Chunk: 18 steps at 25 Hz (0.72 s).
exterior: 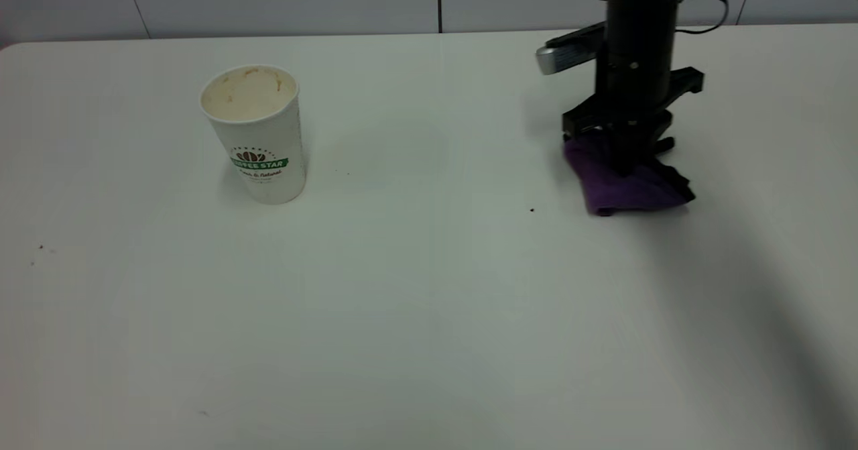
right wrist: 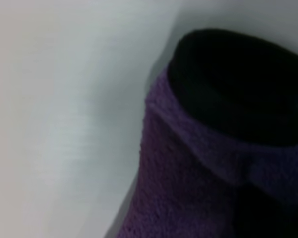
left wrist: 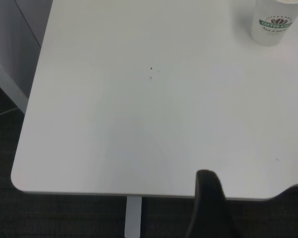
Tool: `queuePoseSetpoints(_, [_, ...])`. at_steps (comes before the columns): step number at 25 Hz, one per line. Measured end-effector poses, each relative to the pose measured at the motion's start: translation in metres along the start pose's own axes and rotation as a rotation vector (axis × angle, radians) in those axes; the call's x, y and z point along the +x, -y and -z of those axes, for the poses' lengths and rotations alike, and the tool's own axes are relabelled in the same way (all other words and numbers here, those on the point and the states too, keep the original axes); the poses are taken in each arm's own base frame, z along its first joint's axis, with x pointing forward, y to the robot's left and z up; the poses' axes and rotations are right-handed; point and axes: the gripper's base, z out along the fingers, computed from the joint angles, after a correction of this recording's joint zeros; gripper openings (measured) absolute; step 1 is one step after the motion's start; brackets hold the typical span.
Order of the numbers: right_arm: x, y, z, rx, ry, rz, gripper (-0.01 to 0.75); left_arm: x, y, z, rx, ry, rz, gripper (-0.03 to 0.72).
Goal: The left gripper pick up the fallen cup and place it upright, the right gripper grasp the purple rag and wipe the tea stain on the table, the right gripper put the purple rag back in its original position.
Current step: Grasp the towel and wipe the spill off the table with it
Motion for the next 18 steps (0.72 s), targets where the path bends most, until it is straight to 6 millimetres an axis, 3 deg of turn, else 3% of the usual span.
queuePoseSetpoints(2, [0.005, 0.024, -0.002, -0.004, -0.016, -0.049, 0.052, 0.0, 0.0, 0.0, 0.0, 0.0, 0.0, 0.518])
queuePoseSetpoints(5, [0.011, 0.044, -0.003, -0.048, -0.038, -0.093, 0.054, 0.0, 0.0, 0.0, 0.0, 0.0, 0.0, 0.518])
queuePoseSetpoints(11, [0.012, 0.045, -0.003, -0.123, -0.031, -0.07, 0.081, 0.0, 0.0, 0.0, 0.0, 0.0, 0.0, 0.518])
queuePoseSetpoints(14, [0.012, 0.043, -0.003, -0.138, -0.032, -0.063, 0.155, 0.0, 0.0, 0.0, 0.0, 0.0, 0.0, 0.518])
queuePoseSetpoints(18, [0.011, 0.042, 0.005, -0.157, -0.017, -0.067, 0.333, 0.0, 0.0, 0.0, 0.0, 0.0, 0.0, 0.518])
